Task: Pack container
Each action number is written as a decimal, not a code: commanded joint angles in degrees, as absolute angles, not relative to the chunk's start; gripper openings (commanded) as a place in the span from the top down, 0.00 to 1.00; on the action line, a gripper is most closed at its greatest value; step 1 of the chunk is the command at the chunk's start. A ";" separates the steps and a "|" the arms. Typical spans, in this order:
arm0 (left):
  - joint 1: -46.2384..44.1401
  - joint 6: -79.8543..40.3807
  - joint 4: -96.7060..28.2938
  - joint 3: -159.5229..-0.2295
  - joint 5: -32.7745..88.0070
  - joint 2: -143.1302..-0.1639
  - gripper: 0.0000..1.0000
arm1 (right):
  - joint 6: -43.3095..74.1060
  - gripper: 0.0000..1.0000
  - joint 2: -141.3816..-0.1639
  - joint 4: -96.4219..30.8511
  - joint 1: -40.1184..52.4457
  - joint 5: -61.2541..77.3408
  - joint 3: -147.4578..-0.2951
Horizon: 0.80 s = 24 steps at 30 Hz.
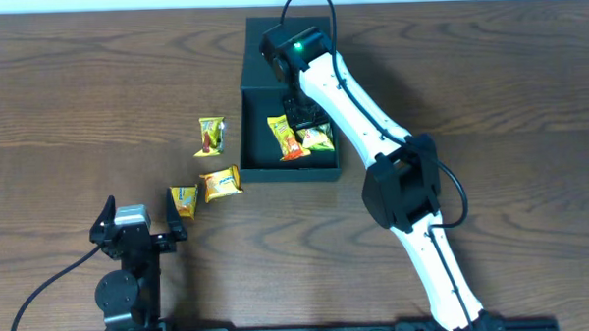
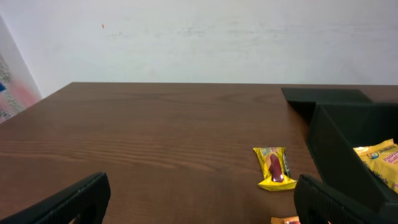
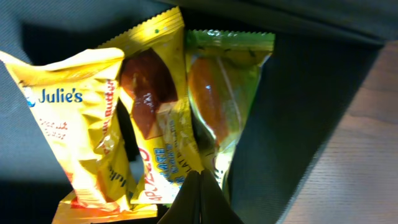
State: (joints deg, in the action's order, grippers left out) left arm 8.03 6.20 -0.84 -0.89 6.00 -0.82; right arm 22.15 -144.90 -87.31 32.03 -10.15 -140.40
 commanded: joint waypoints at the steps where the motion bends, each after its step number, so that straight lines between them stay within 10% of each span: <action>1: 8.23 6.00 -3.79 -0.30 7.05 -0.64 0.04 | 23.14 0.98 -145.62 -87.29 31.92 -12.91 -140.07; 24: 8.23 6.00 -3.79 -0.30 7.05 -0.64 0.05 | 23.31 0.98 -145.62 -84.20 32.34 -5.96 -134.23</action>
